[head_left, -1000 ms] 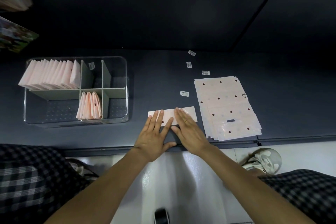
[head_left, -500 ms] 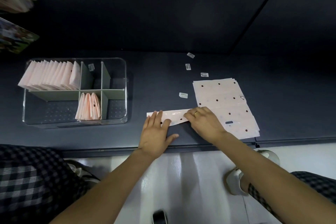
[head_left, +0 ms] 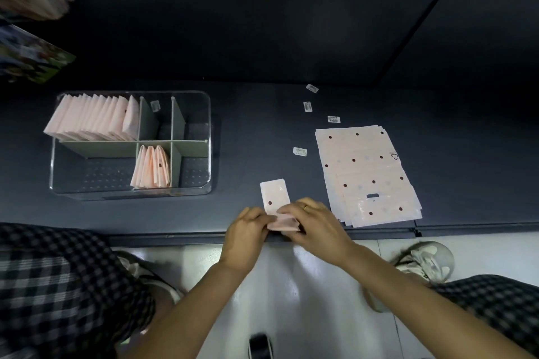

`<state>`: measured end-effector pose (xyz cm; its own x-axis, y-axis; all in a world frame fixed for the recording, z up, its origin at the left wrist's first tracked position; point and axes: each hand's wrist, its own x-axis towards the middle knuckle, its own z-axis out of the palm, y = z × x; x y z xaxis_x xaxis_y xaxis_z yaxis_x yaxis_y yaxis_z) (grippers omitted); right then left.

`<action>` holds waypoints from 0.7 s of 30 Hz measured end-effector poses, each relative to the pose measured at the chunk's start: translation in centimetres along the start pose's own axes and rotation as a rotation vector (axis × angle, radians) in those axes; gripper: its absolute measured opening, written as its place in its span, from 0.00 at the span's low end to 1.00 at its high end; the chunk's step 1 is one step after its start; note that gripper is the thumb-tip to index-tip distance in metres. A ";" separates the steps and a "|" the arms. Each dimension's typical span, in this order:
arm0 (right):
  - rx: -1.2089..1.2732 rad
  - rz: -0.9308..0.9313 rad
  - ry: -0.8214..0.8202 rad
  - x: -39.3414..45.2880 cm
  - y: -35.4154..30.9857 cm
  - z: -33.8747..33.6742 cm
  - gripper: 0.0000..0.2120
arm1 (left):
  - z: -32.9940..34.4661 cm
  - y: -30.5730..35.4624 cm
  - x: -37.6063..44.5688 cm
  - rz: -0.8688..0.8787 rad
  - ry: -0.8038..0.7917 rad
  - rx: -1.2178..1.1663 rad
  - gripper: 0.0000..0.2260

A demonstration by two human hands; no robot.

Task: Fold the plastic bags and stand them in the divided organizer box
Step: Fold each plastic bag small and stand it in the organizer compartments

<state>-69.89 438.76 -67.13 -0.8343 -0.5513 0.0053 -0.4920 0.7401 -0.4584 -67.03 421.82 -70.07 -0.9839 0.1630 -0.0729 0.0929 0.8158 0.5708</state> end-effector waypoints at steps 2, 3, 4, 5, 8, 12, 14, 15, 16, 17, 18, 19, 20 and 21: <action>0.124 0.200 -0.091 0.2 0.9 0.0 0.13 | 0.0 -0.5 0.3 -0.060 0.042 -0.086 0.06; 0.181 0.285 -0.098 0.4 1.1 0.1 0.11 | 0.0 -0.6 0.5 -0.098 0.062 -0.114 0.06; 0.247 0.362 -0.084 0.8 1.2 0.3 0.09 | 0.0 -0.6 0.7 -0.140 0.077 -0.126 0.06; 0.318 0.430 -0.064 1.2 1.2 0.4 0.07 | 0.0 -0.7 0.8 -0.184 0.091 -0.138 0.07; 0.451 0.601 -0.052 2.7 1.1 0.7 0.05 | 0.0 -0.8 1.2 -0.292 0.102 -0.170 0.07; 0.383 0.728 -0.082 4.0 1.2 0.8 0.07 | 0.1 -0.5 1.8 -0.355 0.049 -0.079 0.10; 0.370 0.747 -0.109 4.4 1.3 0.9 0.07 | 0.0 0.0 1.7 -0.372 0.072 -0.035 0.09; 0.365 0.756 -0.119 4.5 1.4 0.9 0.07 | 0.0 0.2 1.5 -0.356 0.100 -0.012 0.09; 0.359 0.763 -0.124 4.6 1.4 0.9 0.07 | 0.1 0.4 1.1 -0.308 0.126 0.014 0.08; 0.351 0.768 -0.125 4.8 1.5 0.9 0.07 | 0.1 0.5 0.6 -0.227 0.139 0.048 0.09; 0.344 0.773 -0.125 4.8 1.5 1.0 0.07 | 0.1 0.7 0.1 -0.114 0.136 0.077 0.10; 0.340 0.775 -0.123 4.9 1.5 1.0 0.07 | 0.2 0.8 -0.4 0.005 0.112 0.111 0.14; 0.340 0.777 -0.122 4.9 1.5 1.0 0.08 | 0.5 0.7 -0.8 0.117 0.084 0.162 0.19; 0.341 0.780 -0.120 4.9 1.6 1.0 0.08 | 0.8 0.6 -1.1 0.190 0.038 0.240 0.24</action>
<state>-74.52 436.80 -68.75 -0.8612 0.0159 -0.5079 0.3291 0.7791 -0.5336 -65.72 422.57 -70.33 -0.9500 0.3082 0.0497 0.3048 0.8811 0.3616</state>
